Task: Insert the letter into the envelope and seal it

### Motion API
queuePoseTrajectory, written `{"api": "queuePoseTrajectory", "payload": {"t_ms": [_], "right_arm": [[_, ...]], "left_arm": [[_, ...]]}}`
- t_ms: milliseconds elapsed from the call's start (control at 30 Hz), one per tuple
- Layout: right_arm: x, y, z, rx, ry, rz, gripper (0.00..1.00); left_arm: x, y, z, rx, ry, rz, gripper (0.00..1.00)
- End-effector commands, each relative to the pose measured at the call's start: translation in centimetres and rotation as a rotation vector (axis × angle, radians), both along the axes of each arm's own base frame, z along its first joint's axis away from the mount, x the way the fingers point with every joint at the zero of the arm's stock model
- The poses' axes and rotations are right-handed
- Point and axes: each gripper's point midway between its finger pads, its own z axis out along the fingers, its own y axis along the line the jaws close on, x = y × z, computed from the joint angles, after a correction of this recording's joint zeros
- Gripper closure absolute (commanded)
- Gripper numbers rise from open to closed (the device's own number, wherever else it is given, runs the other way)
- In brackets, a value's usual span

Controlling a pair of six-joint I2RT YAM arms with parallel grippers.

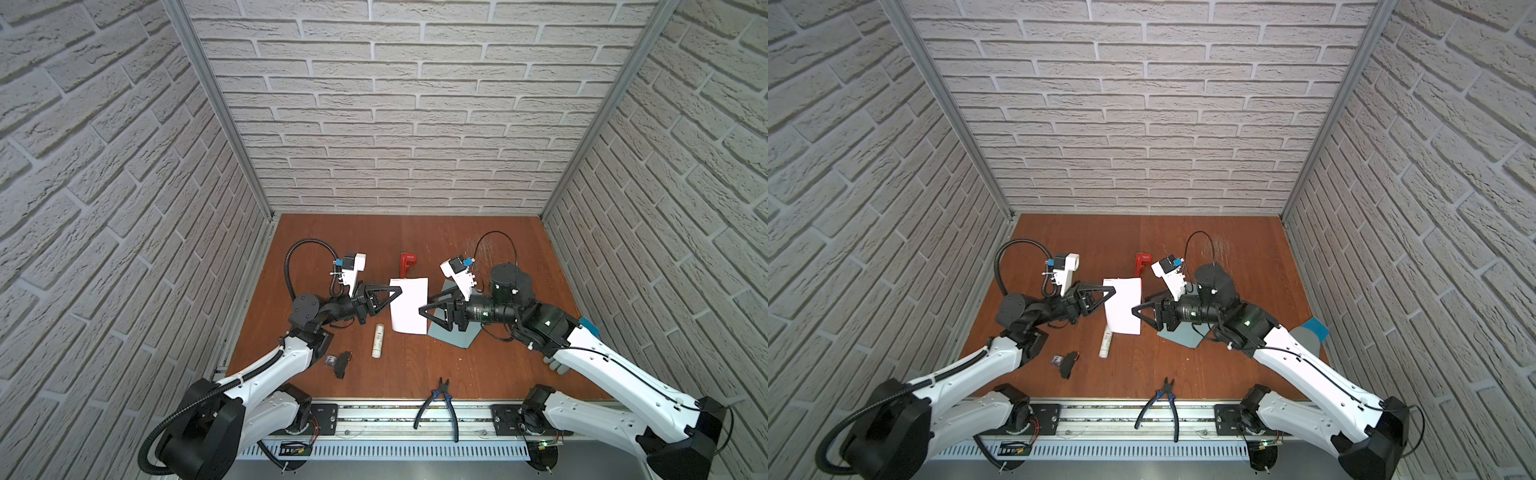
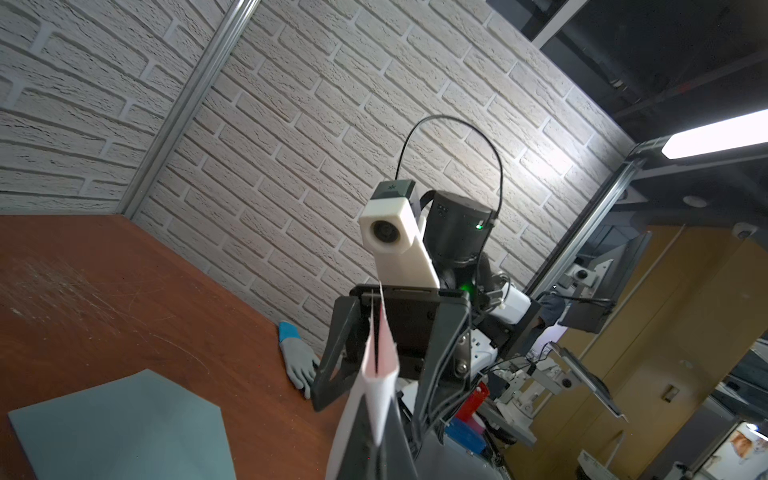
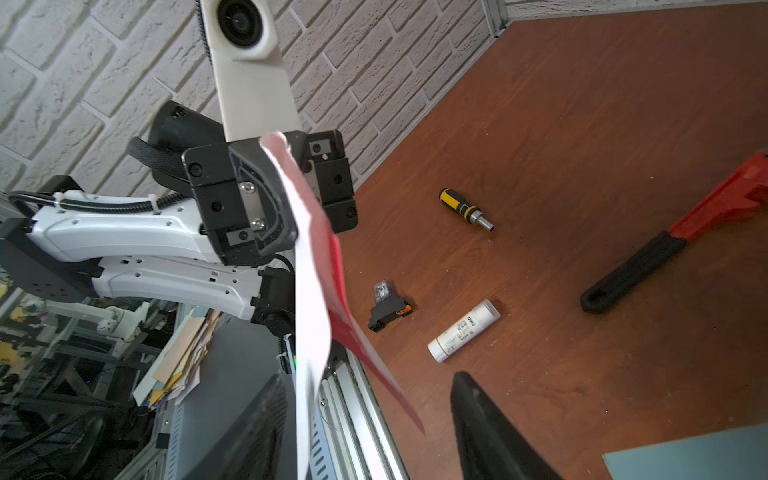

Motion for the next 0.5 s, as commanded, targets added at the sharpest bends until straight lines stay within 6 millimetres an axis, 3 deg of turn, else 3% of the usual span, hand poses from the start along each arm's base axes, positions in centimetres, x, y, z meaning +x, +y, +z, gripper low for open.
{"api": "queuePoseTrajectory", "payload": {"t_ms": [0,333,467], "right_arm": [[-0.6,-1.9,0.8,-0.119,-0.125,0.017,0.33],[-3.6,-4.1,2.6,-0.24,-0.46,0.155,0.34],[-4.5,-3.7,2.7,-0.266,-0.505,0.229,0.36]], "left_arm": [[-1.1,-0.7,-1.9,0.201,-0.167,0.044,1.0],[-2.3,-0.8,-6.1,0.519,-0.346,0.107,1.0],[-4.6,-1.6,-7.1,0.554,-0.516,0.036,1.0]]}}
